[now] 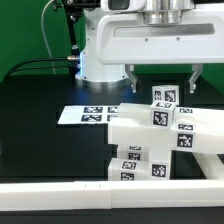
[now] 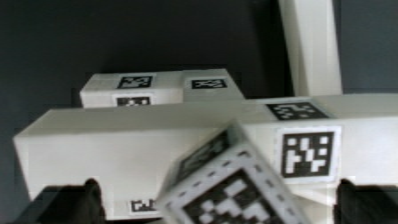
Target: Assemble chair
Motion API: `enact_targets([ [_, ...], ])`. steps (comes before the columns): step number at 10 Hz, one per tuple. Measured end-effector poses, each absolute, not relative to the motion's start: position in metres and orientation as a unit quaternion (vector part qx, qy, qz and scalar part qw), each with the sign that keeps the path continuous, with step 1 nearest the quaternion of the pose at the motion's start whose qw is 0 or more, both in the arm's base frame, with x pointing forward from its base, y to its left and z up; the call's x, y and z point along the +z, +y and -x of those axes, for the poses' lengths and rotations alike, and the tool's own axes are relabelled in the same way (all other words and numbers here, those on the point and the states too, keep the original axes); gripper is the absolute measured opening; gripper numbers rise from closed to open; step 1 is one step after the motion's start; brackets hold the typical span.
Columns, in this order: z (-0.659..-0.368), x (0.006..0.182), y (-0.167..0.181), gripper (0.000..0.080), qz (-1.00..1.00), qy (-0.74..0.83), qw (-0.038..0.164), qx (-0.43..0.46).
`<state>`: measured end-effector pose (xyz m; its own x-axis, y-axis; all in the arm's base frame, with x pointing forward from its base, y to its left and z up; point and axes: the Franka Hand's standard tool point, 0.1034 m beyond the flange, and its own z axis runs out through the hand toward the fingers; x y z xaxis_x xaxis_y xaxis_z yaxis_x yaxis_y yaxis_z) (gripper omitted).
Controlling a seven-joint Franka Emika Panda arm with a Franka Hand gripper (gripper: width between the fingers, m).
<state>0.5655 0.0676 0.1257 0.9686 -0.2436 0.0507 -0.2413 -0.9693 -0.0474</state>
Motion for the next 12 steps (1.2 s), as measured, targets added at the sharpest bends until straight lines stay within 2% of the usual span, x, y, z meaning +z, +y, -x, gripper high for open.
enact_targets([
  [3, -0.5639, 0.1228, 0.0741, 0.0649, 0.998, -0.059, 0.003, -0.032],
  [4, -0.564, 0.1227, 0.0731, 0.0649, 0.998, -0.051, 0.003, -0.032],
  [5, -0.5639, 0.1226, 0.0733, 0.0558, 0.999, -0.034, 0.004, -0.032],
  [6, -0.5639, 0.1225, 0.0732, 0.0558, 0.999, -0.031, 0.004, -0.032],
  [7, -0.5638, 0.1223, 0.0736, 0.0389, 0.999, -0.001, 0.006, -0.031],
  [8, -0.5638, 0.1222, 0.074, 0.0389, 0.998, 0.046, 0.008, -0.031],
  [9, -0.5638, 0.1222, 0.0742, 0.0281, 0.996, 0.083, 0.009, -0.031],
  [11, -0.5638, 0.1221, 0.0741, 0.0281, 0.991, 0.128, 0.011, -0.03],
  [12, -0.5661, 0.1222, 0.0716, 0.0281, 0.979, 0.2, 0.021, -0.029],
])
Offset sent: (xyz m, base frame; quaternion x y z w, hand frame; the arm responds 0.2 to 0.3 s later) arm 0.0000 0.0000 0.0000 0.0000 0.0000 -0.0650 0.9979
